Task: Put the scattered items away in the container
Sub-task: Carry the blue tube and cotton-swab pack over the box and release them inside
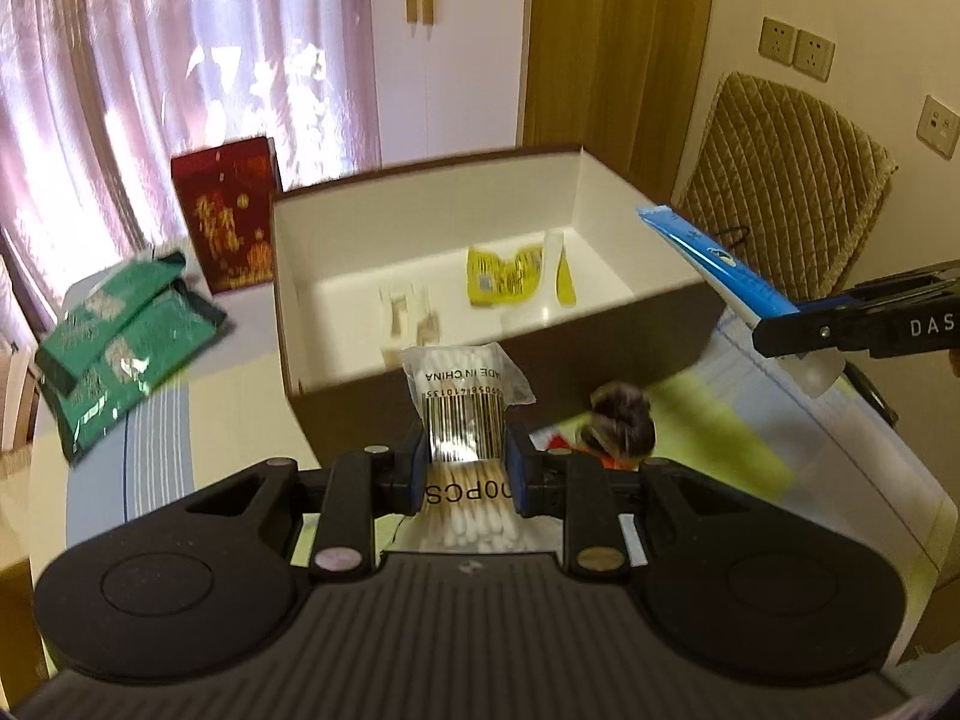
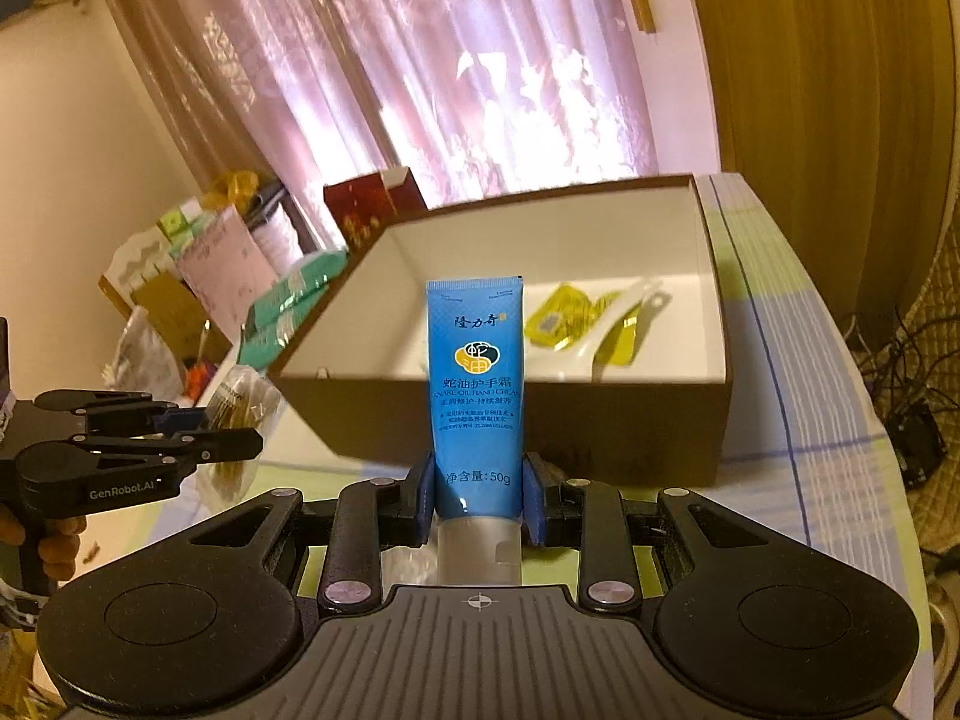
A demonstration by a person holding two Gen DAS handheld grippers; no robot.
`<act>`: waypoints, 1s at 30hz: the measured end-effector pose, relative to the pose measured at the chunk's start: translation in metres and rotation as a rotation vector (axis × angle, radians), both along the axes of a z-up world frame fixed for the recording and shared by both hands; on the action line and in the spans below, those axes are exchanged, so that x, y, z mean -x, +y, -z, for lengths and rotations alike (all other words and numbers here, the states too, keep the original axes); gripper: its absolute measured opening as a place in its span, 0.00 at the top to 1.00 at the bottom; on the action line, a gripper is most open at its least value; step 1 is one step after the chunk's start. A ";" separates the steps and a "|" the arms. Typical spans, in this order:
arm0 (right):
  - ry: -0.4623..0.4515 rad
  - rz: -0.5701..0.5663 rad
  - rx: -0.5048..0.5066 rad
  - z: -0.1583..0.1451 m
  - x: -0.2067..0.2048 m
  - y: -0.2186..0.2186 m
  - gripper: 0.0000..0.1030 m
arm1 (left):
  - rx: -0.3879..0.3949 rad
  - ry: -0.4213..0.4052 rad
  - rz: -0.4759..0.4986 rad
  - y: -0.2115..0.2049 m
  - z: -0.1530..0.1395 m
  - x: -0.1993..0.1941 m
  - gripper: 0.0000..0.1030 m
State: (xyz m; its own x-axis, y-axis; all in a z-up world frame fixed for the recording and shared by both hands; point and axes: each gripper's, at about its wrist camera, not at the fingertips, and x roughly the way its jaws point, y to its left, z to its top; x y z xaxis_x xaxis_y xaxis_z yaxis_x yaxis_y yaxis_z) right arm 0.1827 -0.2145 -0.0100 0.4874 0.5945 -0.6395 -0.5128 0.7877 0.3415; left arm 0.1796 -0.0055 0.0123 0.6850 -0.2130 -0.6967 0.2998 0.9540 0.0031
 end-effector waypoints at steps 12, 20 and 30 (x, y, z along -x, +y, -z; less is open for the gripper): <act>-0.059 0.041 -0.006 -0.009 -0.057 0.005 0.69 | -0.057 -0.067 -0.025 -0.003 -0.020 -0.053 0.79; -0.023 0.142 0.033 0.009 -0.094 0.018 0.69 | -0.081 -0.066 -0.032 -0.007 -0.016 -0.095 0.79; 0.050 0.247 0.160 0.042 -0.120 0.029 0.69 | -0.077 0.016 -0.044 -0.006 0.014 -0.130 0.79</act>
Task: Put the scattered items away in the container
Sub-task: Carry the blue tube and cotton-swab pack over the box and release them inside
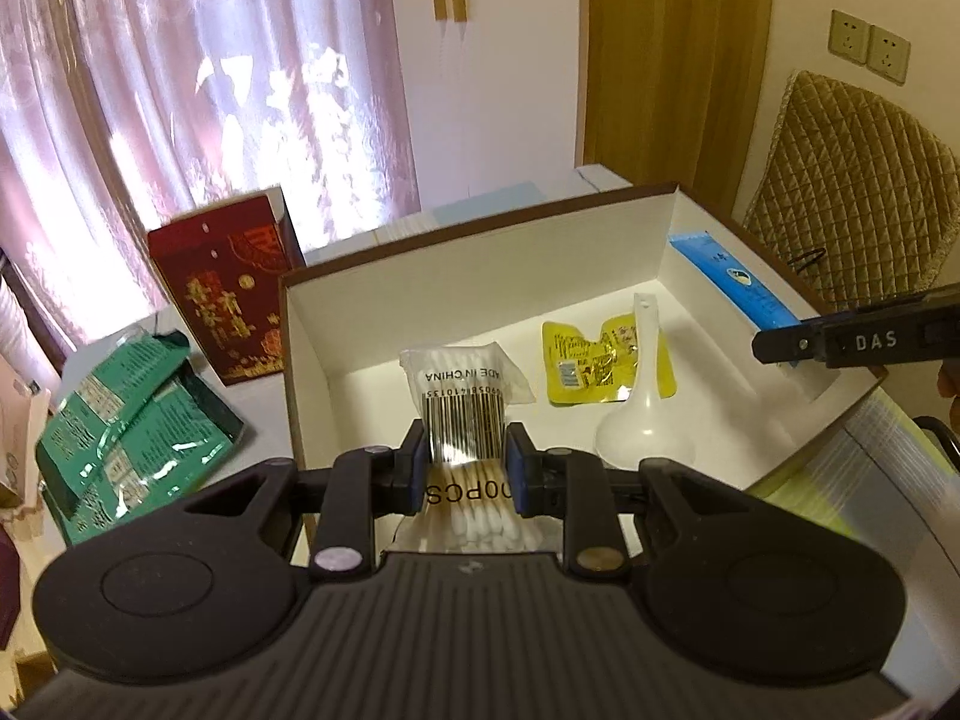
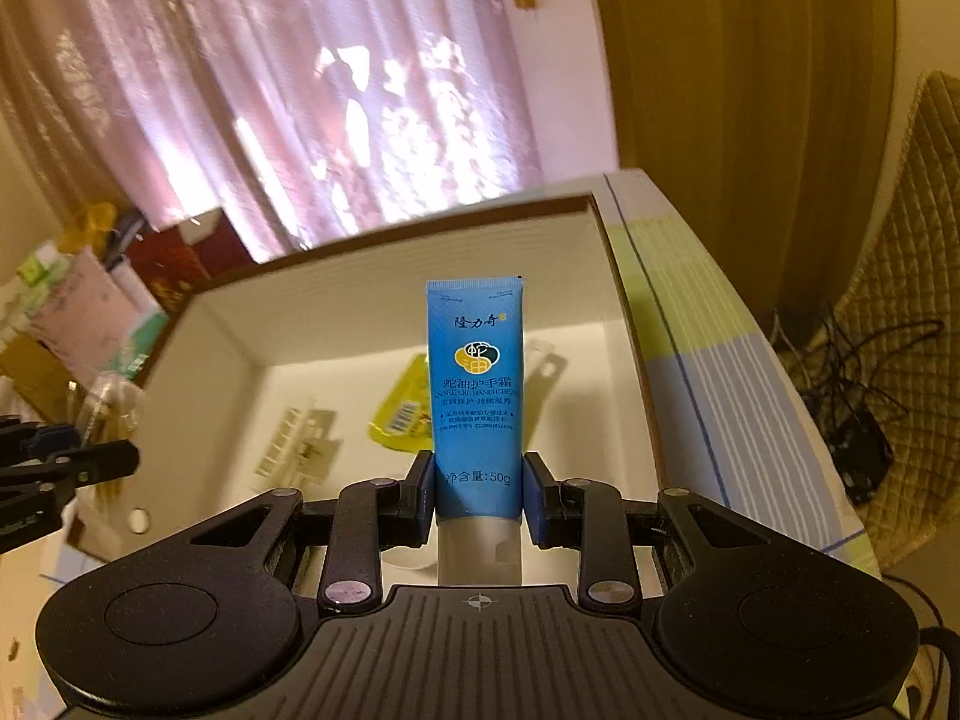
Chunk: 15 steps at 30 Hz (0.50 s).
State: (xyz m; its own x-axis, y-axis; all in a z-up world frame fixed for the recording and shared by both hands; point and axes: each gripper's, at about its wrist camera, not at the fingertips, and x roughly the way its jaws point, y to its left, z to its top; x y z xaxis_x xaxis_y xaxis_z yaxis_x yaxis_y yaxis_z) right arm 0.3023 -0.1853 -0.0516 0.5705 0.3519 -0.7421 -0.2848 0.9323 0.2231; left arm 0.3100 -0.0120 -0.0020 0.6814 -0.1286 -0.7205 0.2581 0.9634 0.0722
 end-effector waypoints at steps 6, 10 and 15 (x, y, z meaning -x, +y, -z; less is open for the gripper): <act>0.010 0.007 0.164 0.014 -0.009 0.016 0.69 | -0.001 0.043 -0.013 0.004 0.018 -0.012 0.79; 0.001 -0.010 0.259 0.022 -0.013 0.025 0.69 | 0.003 0.068 -0.017 0.007 0.027 -0.018 0.79; 0.002 -0.062 0.343 0.030 -0.015 0.035 0.69 | 0.015 0.092 -0.025 0.012 0.034 -0.023 0.79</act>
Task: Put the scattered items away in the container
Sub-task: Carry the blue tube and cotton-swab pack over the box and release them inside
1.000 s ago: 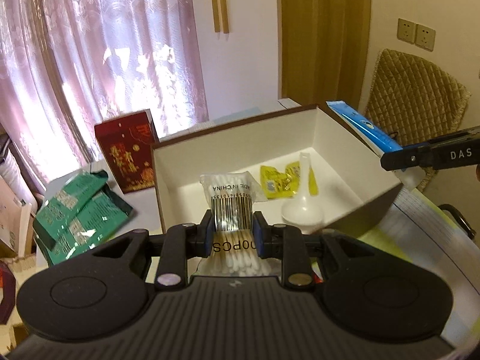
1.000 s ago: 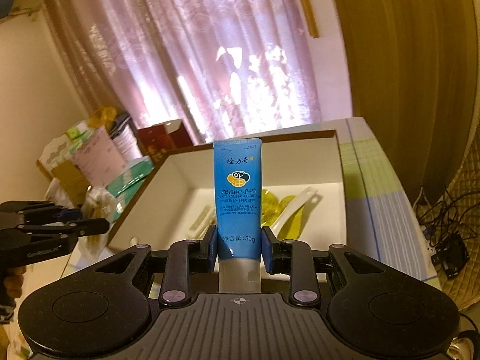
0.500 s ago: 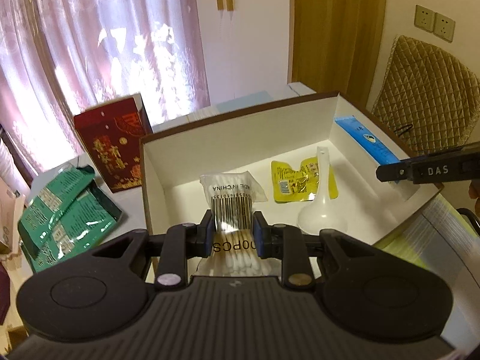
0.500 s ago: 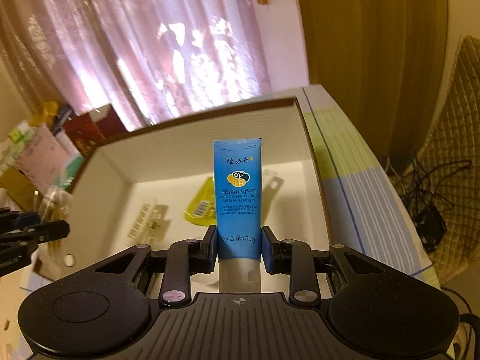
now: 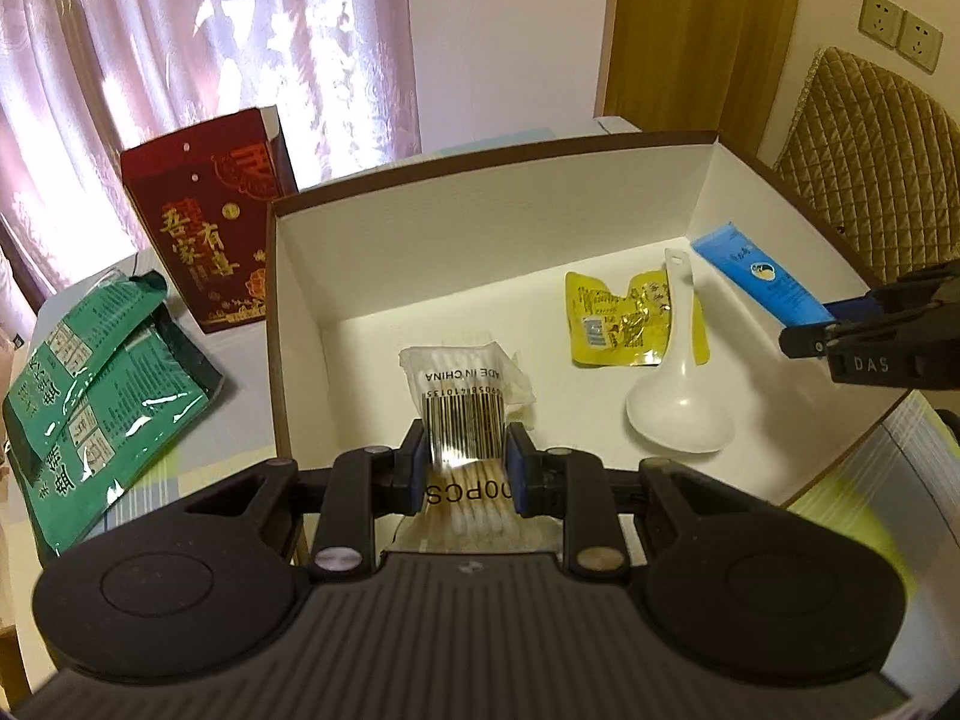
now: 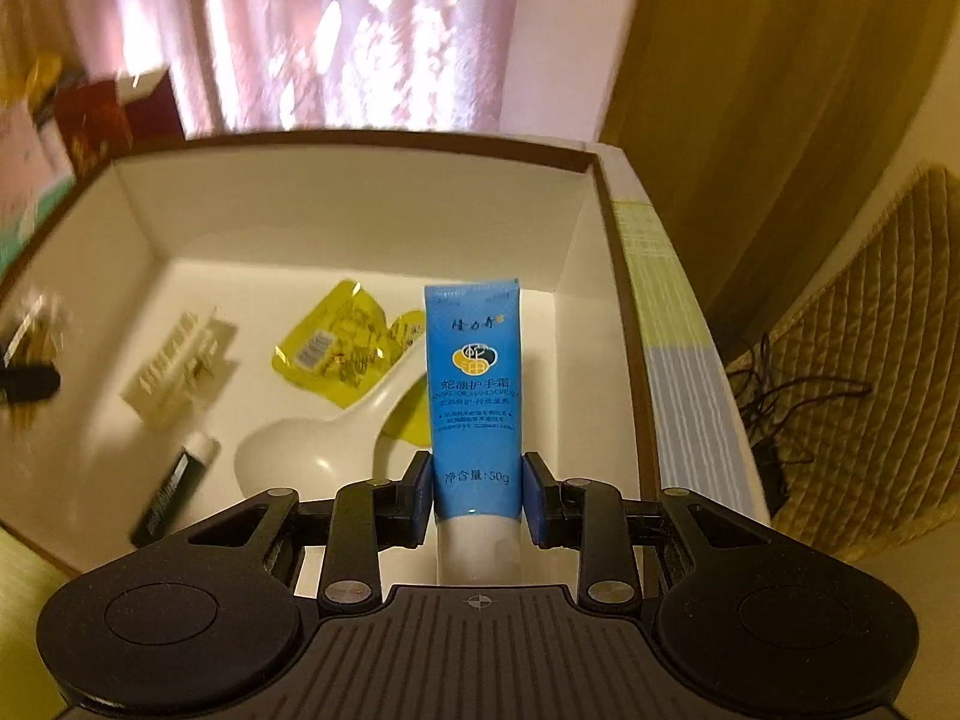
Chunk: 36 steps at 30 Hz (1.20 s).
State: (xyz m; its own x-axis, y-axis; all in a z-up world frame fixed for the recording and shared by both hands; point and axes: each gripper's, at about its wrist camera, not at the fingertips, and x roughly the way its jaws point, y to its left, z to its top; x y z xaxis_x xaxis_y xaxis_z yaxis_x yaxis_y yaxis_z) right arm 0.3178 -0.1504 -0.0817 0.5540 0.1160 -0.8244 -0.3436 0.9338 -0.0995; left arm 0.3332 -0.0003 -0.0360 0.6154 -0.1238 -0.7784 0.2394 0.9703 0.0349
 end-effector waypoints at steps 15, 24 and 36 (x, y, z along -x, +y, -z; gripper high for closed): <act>-0.020 -0.090 -0.084 -0.022 -0.003 -0.008 0.29 | -0.039 0.098 0.008 -0.004 0.011 -0.009 0.79; -0.004 -0.111 -0.119 -0.025 0.000 -0.010 0.05 | -0.063 0.195 0.000 -0.010 0.017 -0.019 0.76; 0.012 -0.170 -0.072 -0.027 0.012 -0.010 0.04 | -0.102 0.216 -0.005 -0.014 0.009 -0.012 0.27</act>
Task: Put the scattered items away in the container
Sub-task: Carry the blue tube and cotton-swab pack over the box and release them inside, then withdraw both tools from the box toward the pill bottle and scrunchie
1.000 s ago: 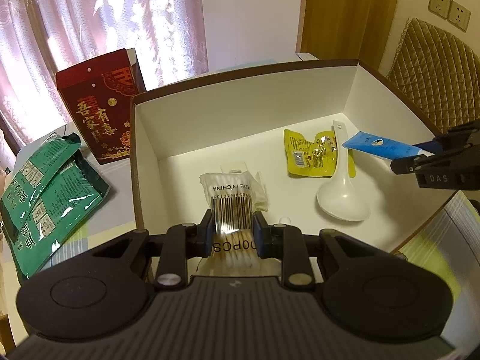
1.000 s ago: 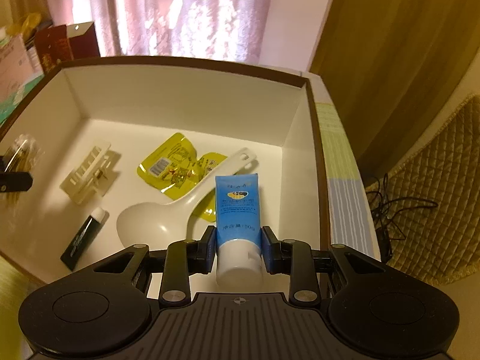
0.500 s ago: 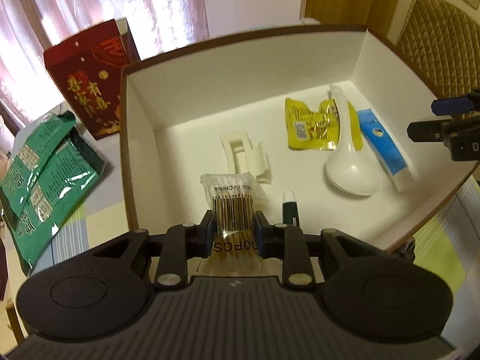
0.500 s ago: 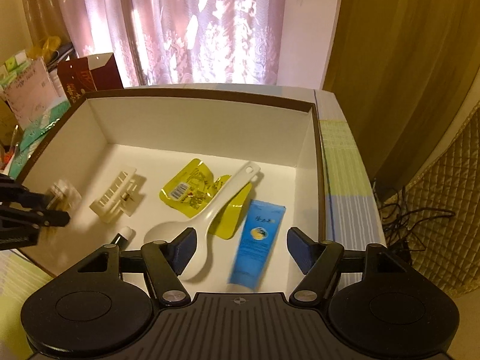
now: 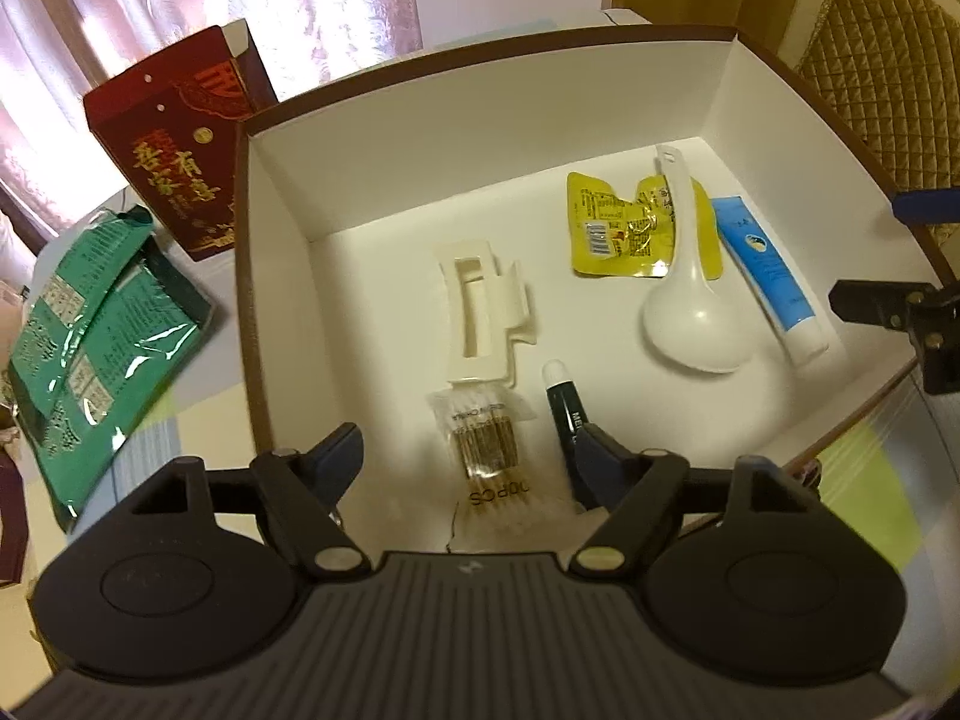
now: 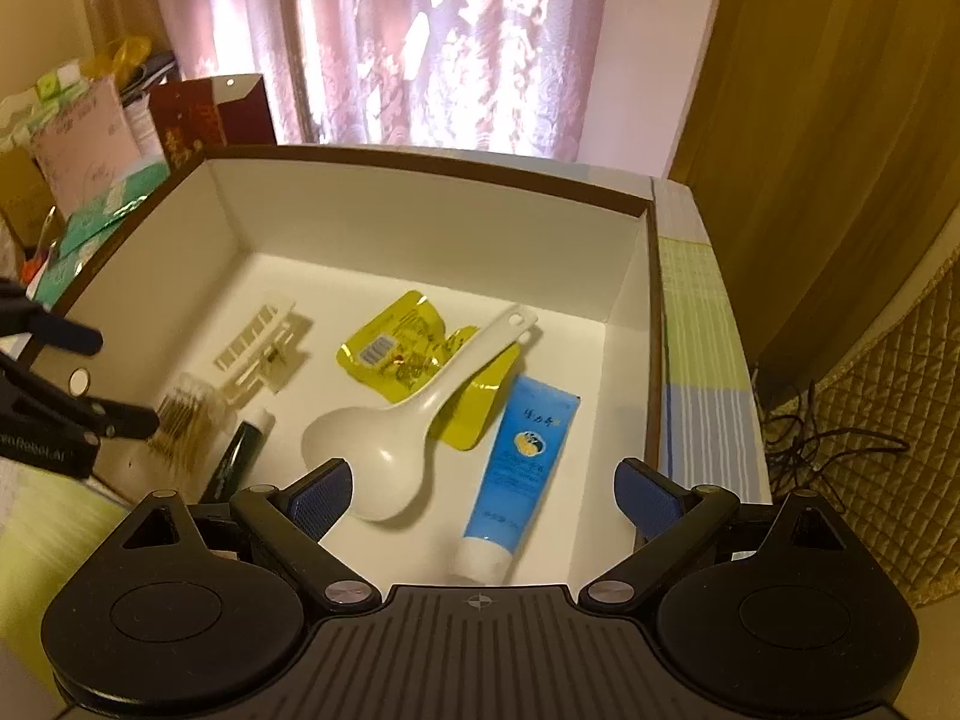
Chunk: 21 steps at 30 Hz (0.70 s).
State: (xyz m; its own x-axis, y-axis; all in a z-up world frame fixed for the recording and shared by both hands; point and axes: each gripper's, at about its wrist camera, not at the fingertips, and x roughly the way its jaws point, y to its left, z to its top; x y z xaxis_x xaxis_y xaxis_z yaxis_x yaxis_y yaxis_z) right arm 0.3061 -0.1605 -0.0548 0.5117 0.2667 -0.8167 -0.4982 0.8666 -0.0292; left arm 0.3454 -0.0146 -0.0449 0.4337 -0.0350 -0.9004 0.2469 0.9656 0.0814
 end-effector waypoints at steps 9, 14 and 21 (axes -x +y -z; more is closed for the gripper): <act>0.008 0.011 -0.003 0.000 0.009 -0.001 0.04 | -0.006 -0.018 -0.041 0.004 -0.014 0.011 0.16; 0.007 0.017 -0.018 -0.004 0.017 -0.003 0.04 | 0.015 -0.034 -0.064 0.007 -0.027 0.020 0.15; -0.005 0.058 -0.037 -0.012 0.029 -0.006 0.04 | 0.015 -0.067 -0.091 0.008 -0.042 0.038 0.08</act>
State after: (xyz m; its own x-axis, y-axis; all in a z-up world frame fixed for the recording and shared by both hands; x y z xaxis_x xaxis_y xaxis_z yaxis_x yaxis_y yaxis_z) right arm 0.2774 -0.1664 -0.0432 0.5314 0.2668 -0.8040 -0.4474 0.8943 0.0011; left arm 0.3078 -0.0065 -0.0029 0.4948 -0.0062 -0.8690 0.1524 0.9851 0.0797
